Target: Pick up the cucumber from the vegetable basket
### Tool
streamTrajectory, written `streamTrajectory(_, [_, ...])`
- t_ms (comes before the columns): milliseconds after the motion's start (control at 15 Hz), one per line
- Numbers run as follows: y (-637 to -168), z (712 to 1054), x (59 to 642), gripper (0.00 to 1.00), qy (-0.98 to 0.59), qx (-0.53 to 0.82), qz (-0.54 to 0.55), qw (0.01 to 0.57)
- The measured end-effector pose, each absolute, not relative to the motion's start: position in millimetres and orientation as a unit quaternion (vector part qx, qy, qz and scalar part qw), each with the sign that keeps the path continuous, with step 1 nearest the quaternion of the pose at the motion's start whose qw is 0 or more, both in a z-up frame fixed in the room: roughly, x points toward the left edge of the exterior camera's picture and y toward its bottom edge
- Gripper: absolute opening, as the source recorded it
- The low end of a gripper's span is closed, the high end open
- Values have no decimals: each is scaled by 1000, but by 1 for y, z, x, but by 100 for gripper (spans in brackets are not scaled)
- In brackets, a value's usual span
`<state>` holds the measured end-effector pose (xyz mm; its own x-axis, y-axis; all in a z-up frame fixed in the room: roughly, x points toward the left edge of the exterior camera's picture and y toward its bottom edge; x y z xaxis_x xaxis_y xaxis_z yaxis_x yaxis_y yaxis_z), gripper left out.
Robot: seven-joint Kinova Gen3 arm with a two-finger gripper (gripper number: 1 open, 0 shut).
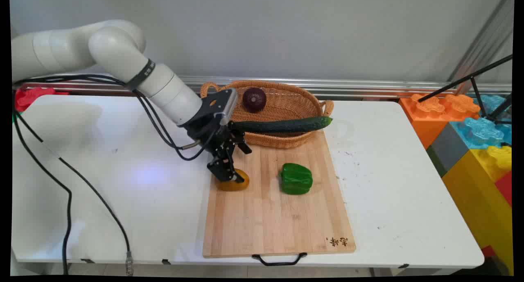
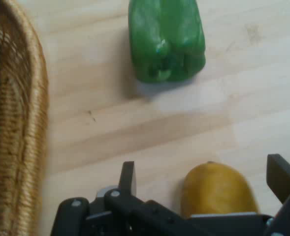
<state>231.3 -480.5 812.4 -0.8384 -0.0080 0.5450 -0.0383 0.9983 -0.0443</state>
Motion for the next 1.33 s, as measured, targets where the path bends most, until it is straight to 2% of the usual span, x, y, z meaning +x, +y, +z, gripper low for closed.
streamTrajectory(467, [-510, 862, 214, 100, -952, -36, 70, 297])
streamTrajectory(733, [-554, 885, 217, 100, -950, -21, 104, 294])
streamTrajectory(933, [-584, 888, 216, 100, -952, 0, 109, 286])
streamTrajectory(1333, [-620, 867, 199, 100, -961, 3, 81, 264])
